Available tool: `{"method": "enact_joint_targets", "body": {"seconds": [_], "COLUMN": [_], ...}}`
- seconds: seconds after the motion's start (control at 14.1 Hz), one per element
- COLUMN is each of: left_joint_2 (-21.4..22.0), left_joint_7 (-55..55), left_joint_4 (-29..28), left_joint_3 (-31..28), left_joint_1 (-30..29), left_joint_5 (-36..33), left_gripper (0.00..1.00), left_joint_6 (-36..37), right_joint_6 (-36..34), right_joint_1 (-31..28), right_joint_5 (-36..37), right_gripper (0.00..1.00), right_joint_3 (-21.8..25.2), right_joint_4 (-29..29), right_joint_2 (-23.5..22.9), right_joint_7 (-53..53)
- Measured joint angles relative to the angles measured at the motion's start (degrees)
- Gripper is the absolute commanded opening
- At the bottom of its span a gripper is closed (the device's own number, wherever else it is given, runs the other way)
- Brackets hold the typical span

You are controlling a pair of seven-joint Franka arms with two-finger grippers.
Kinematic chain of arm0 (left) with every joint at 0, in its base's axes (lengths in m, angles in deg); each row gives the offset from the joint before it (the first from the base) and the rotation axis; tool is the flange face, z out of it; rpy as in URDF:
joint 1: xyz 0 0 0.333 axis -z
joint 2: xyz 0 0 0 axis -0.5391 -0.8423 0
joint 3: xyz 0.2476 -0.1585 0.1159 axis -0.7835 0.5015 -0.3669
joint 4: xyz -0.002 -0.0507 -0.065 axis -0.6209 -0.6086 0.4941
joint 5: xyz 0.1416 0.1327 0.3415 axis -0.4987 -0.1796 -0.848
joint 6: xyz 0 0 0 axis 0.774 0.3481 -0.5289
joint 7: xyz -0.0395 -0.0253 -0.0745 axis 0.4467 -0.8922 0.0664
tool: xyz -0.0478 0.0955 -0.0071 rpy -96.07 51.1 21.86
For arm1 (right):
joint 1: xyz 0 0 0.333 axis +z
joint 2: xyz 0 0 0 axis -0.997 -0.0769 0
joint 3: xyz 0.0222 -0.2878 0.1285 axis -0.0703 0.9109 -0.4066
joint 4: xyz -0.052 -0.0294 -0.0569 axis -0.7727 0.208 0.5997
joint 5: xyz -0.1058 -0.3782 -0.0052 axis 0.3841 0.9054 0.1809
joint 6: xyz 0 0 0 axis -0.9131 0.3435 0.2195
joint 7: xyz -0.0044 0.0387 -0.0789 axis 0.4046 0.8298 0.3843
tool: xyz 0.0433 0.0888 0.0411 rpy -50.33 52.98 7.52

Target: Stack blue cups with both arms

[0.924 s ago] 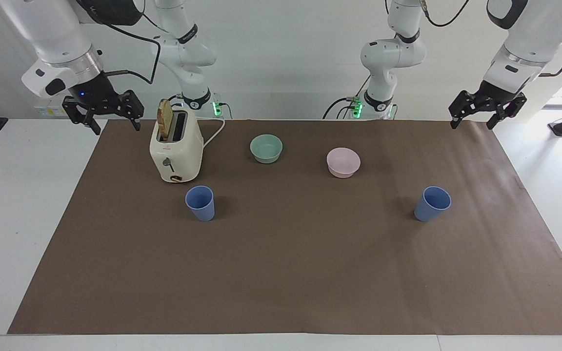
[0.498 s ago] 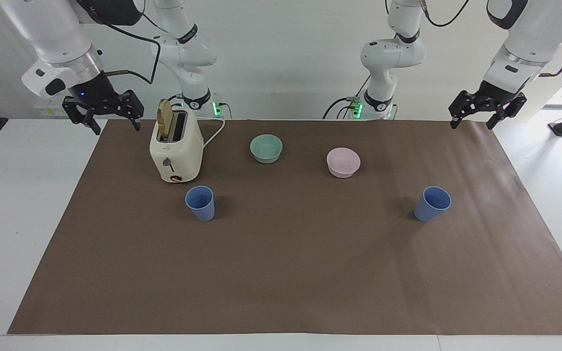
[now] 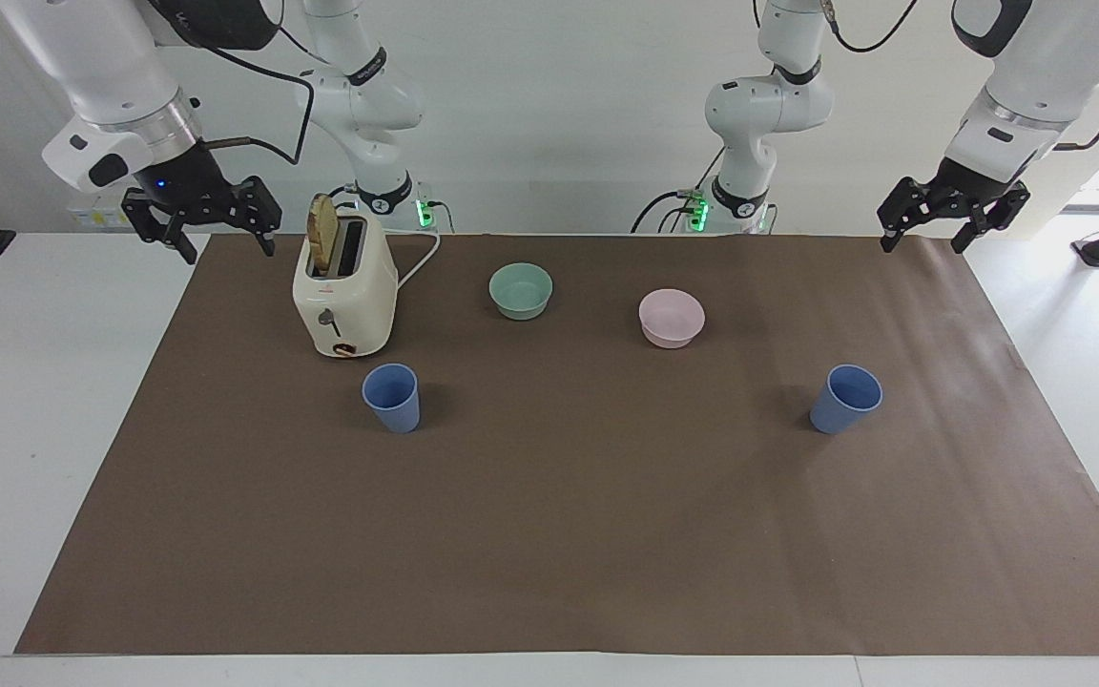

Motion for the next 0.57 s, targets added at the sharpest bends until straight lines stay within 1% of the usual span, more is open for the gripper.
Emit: {"method": "enact_joint_targets", "body": {"seconds": [0.57], "left_joint_2": [0.0], "left_joint_7": [0.0], "left_joint_4": [0.0], "left_joint_3": [0.6], "left_joint_1": [0.1], "left_joint_5": [0.0], "left_gripper": [1.0], "left_joint_6": [0.7], "right_joint_6": [0.0], "right_joint_1": [0.0], "right_joint_5": [0.0], "right_gripper": [1.0], "right_joint_3": [0.0], "right_joint_4": [0.0], "right_joint_2": [0.0], "right_joint_7": [0.0]}}
